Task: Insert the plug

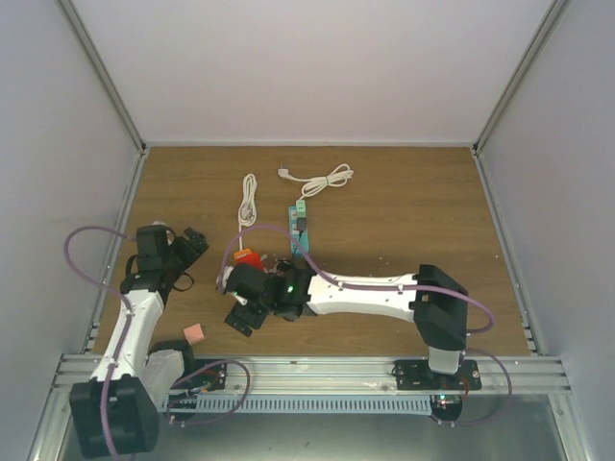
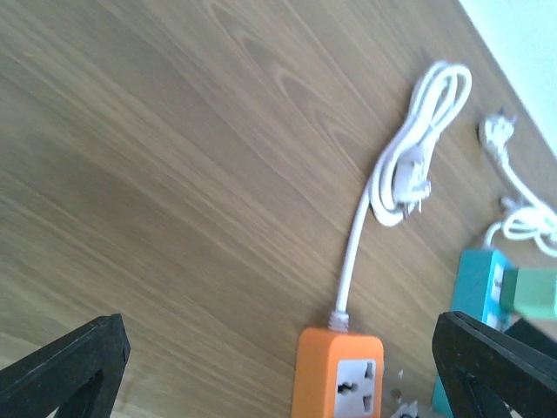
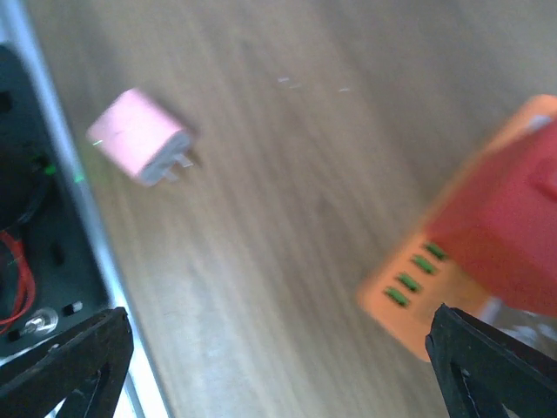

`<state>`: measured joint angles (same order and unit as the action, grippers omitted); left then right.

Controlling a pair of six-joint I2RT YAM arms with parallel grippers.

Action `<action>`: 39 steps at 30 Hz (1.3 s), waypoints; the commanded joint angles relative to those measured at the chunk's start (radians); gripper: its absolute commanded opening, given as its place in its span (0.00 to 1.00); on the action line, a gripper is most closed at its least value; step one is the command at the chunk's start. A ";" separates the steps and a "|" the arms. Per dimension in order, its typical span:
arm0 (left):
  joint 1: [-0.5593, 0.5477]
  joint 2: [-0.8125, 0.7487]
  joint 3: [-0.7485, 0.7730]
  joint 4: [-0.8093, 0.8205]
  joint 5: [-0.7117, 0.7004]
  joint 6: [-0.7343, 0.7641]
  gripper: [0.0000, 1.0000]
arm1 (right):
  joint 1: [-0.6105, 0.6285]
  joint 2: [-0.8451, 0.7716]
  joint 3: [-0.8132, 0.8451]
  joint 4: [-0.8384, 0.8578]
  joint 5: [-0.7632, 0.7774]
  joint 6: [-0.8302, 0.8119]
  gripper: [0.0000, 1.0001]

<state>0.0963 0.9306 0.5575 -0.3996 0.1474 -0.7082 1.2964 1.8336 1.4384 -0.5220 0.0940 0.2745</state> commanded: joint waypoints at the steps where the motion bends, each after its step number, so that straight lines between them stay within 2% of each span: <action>1: 0.132 -0.056 -0.040 0.033 0.098 -0.006 0.99 | 0.065 0.057 0.027 0.071 -0.085 -0.159 0.95; 7: 0.265 -0.029 -0.078 0.058 0.224 0.015 0.99 | 0.069 0.113 0.051 0.157 -0.197 -0.357 0.97; 12: 0.286 0.003 -0.081 0.064 0.266 0.029 0.99 | 0.069 0.195 0.075 0.220 -0.272 -0.492 0.96; 20: 0.294 -0.037 -0.078 0.058 0.273 0.031 0.99 | 0.063 0.255 0.061 0.353 -0.413 -0.712 0.97; 29: 0.299 -0.022 -0.076 0.061 0.303 0.040 0.99 | 0.045 0.480 0.330 0.137 -0.519 -0.801 0.85; 39: 0.312 -0.019 -0.077 0.067 0.331 0.044 0.99 | -0.001 0.545 0.385 0.136 -0.566 -0.800 0.82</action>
<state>0.3962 0.9096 0.4824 -0.3771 0.4492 -0.6800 1.3037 2.3379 1.7847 -0.3466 -0.4335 -0.5026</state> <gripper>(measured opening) 0.990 0.827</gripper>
